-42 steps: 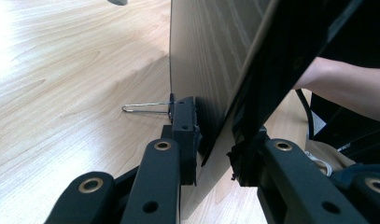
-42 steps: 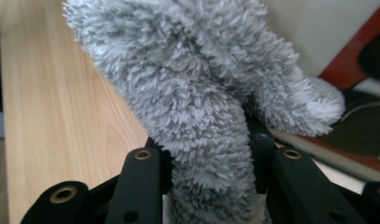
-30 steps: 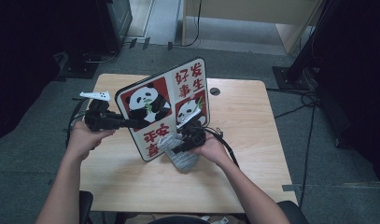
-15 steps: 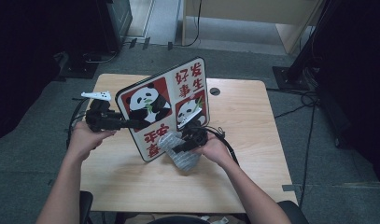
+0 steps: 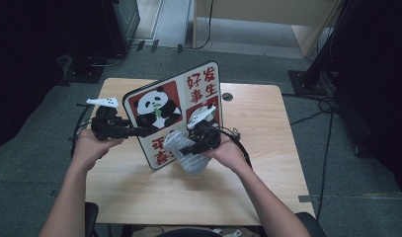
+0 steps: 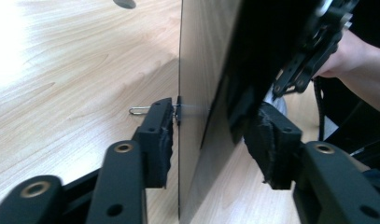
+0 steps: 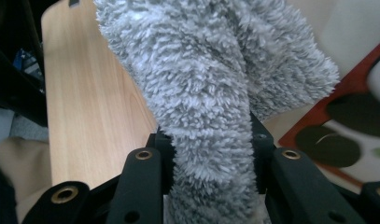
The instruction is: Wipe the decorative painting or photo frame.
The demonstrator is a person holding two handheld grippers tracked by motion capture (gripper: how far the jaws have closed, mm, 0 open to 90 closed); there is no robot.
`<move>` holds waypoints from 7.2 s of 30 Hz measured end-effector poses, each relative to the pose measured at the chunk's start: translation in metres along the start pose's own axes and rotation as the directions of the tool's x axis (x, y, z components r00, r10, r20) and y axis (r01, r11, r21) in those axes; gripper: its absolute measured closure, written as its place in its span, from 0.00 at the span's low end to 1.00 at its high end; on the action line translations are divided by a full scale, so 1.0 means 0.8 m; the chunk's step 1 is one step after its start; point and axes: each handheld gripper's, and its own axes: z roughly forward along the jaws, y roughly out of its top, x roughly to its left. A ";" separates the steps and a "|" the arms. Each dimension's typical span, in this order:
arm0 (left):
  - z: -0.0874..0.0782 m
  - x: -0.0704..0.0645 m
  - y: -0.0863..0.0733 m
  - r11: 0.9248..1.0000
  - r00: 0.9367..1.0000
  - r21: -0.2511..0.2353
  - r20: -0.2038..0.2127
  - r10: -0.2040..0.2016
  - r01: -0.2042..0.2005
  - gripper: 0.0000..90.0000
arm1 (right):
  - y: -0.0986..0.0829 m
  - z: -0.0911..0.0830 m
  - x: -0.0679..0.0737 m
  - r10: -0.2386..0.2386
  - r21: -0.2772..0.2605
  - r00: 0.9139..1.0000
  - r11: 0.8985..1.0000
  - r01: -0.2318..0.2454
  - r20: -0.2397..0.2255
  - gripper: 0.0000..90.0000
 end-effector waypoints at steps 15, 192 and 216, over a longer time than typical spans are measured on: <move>-0.014 0.003 -0.009 1.000 1.000 -0.019 0.008 0.000 0.000 0.80 | 0.080 -0.058 0.028 -0.039 -0.044 0.999 0.998 0.041 0.029 0.75; -0.029 0.007 -0.011 1.000 1.000 -0.007 0.017 0.010 -0.009 0.70 | 0.026 0.040 0.027 -0.037 0.056 0.998 0.998 0.040 -0.055 0.75; -0.047 0.036 -0.013 0.999 1.000 -0.043 0.007 -0.011 0.011 0.76 | 0.133 -0.043 0.069 -0.069 -0.067 0.998 0.995 0.069 -0.001 0.75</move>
